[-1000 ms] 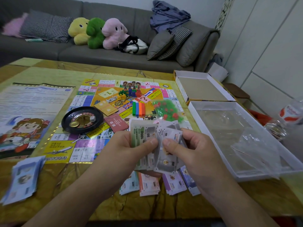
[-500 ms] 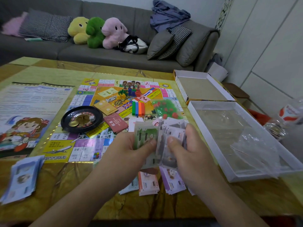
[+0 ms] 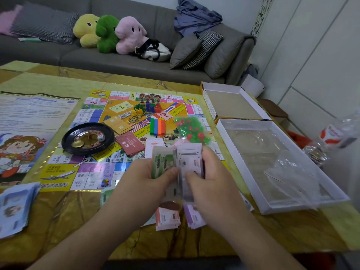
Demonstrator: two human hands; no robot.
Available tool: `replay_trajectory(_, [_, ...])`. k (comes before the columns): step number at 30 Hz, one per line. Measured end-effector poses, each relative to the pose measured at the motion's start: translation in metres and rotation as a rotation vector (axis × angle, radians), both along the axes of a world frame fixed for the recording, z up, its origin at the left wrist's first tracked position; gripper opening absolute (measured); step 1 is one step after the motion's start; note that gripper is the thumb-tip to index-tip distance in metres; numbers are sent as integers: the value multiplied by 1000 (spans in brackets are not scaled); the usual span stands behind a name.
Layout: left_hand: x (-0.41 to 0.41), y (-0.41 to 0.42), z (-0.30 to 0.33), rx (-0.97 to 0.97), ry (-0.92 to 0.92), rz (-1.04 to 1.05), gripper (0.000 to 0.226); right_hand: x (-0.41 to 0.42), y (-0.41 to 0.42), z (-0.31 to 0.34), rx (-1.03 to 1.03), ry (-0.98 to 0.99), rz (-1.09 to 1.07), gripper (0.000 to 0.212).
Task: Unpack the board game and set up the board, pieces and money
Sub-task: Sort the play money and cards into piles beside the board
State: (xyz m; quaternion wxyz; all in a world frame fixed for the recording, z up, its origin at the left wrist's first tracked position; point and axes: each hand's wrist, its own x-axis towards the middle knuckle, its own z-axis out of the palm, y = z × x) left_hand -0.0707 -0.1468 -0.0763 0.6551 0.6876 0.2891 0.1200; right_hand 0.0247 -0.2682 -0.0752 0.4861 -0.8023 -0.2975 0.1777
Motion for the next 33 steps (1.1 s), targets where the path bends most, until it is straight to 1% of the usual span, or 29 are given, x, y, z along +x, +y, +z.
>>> replay_trajectory(3, [1,3,2,-109,-30,10,13,28,-19,18,-170,62,-144,27])
replay_trajectory(6, [1,4,3,-119,-21,2,15,51,-37,23,-364,26,-246,26])
replay_trajectory(8, [1,3,2,-106,-10,-5,16,61,-45,19,-459,-24,-237,29])
replay_trajectory(13, [4,1,2,-92,-8,-29,15,69,-56,2,-685,-157,-182,28])
replay_trajectory(19, [2,1,2,-118,-10,-42,15,67,-52,-7,-808,-274,-167,24])
replay_trajectory(22, [2,1,3,-142,-16,-44,15,63,-49,-9,-928,-364,-155,19])
replay_trajectory(26, [0,2,4,-179,-37,-66,15,53,-46,-12,-1003,-491,-157,35])
replay_trajectory(29, [-1,4,6,-285,-69,-71,16,46,-43,-18,-1007,-510,-188,50])
replay_trajectory(33, [-3,9,9,-398,-108,-69,20,42,-39,-27,-1003,-535,-204,57])
